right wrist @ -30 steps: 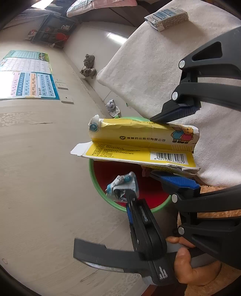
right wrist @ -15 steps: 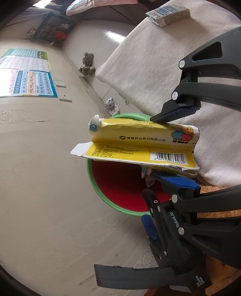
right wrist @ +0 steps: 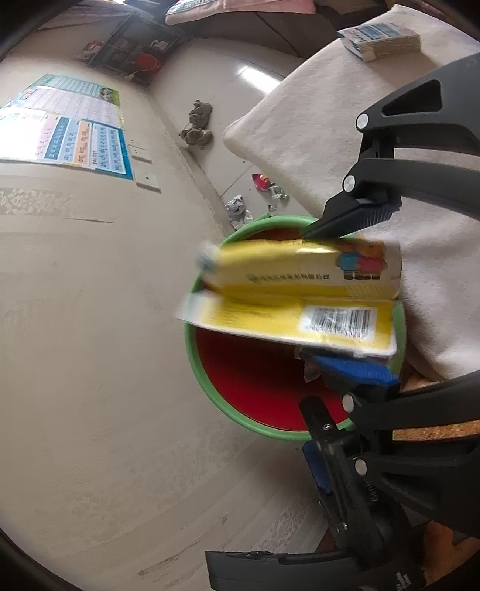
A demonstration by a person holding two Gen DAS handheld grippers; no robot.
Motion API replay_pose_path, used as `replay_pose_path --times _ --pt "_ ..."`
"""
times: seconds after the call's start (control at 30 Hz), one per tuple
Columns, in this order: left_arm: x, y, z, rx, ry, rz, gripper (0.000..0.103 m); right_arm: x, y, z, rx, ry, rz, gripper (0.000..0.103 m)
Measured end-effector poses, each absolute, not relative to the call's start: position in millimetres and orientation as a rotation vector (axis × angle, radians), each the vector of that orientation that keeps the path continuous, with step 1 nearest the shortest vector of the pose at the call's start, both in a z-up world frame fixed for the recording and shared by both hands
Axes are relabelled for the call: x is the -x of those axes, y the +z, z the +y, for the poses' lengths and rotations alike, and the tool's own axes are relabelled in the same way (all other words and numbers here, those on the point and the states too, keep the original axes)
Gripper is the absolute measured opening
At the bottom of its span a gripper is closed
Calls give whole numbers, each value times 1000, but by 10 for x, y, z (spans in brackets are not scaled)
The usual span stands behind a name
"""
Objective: Collect trash
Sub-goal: 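Open both grippers over the bucket to drop the wrapper and yellow box, then move back over the table and grasp the white Pocky wrapper with the left gripper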
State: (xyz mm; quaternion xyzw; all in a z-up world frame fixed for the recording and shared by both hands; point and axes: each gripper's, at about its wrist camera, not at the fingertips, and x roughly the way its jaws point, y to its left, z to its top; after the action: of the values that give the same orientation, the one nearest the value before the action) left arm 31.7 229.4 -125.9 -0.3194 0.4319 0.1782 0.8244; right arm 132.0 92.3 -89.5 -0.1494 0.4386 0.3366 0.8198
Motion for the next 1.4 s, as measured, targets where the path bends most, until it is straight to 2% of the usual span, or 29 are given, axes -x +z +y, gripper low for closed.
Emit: replay_pose_path --times 0.07,0.23,0.5,0.73,0.97,1.27,1.4 --pt "-315 -1257 2292 679 380 920 68 -1316 -882 914 324 715 921 69" --pt "-332 -1268 2291 674 392 929 68 -1307 -819 633 306 687 928 69" --pt "-372 -1220 2192 591 421 932 72 -1145 -577 -744 194 538 958 77" --pt "-381 -1168 2039 494 437 940 77 -774 -804 -2108 108 299 1092 79" --pt "-397 -1161 1700 365 378 985 78 -350 -1270 -2792 21 164 1232 79" --pt "-338 -1200 1019 186 189 1039 78 -198 -1636 -2762 54 196 1341 77" --pt "-243 -1203 626 214 -23 1075 78 -250 -1613 -2799 28 190 1313 65"
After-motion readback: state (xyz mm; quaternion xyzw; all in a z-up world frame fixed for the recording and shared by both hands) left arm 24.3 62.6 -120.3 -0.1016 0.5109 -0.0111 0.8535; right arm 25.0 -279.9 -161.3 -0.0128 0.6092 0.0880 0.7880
